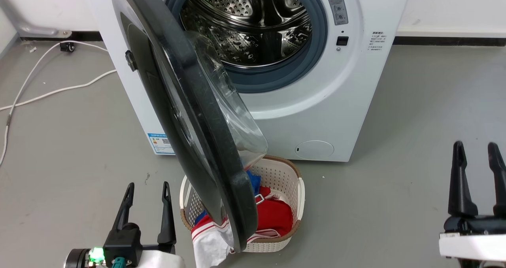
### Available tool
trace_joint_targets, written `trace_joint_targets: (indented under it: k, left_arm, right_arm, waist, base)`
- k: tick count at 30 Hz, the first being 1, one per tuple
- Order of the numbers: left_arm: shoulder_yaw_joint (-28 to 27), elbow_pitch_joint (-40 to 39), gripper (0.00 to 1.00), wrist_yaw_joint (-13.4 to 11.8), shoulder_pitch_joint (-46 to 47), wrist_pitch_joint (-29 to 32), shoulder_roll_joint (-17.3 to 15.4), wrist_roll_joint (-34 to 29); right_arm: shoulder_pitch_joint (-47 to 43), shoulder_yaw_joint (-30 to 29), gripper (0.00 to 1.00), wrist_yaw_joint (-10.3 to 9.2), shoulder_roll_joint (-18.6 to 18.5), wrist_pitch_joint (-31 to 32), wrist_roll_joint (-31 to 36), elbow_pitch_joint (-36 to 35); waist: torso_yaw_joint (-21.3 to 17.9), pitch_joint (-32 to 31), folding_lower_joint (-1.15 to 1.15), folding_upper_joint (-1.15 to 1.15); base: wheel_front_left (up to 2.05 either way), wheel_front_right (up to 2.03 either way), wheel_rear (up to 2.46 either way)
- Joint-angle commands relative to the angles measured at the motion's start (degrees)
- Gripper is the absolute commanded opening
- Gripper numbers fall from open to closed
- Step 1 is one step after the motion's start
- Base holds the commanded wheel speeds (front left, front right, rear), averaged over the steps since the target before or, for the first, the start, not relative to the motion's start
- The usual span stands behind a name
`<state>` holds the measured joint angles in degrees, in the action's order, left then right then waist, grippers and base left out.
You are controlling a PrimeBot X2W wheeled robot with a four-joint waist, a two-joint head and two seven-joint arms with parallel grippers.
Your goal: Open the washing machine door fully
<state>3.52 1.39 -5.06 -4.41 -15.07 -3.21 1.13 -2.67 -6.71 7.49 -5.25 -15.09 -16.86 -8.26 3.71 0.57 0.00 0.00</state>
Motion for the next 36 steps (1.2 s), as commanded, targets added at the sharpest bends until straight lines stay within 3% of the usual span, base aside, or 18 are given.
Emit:
trace_joint_targets:
  k: [1,13,36]
  left_arm:
    - [-0.1,-0.1,1.0,0.0,-0.5,-0.2,-0.2,-0.4]
    - [-0.2,0.1,1.0,0.5,-1.1,-0.2,-0.2,-0.4]
    - [-0.7,0.9,1.0,0.6,-1.7,-0.2,0.0,0.2]
  right_arm:
    - [-1.5,-0.4,1.0,0.01,0.9,-0.1,0.7,-0.3]
    - [-8.7,0.6,1.0,0.01,2.4,-0.1,9.7,-0.4]
    - [-10.7,0.2,1.0,0.0,2.4,-0.1,10.0,3.4]
  waist:
    - [-0.1,-0.1,0.0,0.0]
    - [-0.2,-1.0,0.0,0.0]
    - [0.2,-1.1,0.0,0.0]
  base:
    - [0.0,0.0,0.0]
    - [0.0,0.0,0.0]
    - [0.0,0.0,0.0]
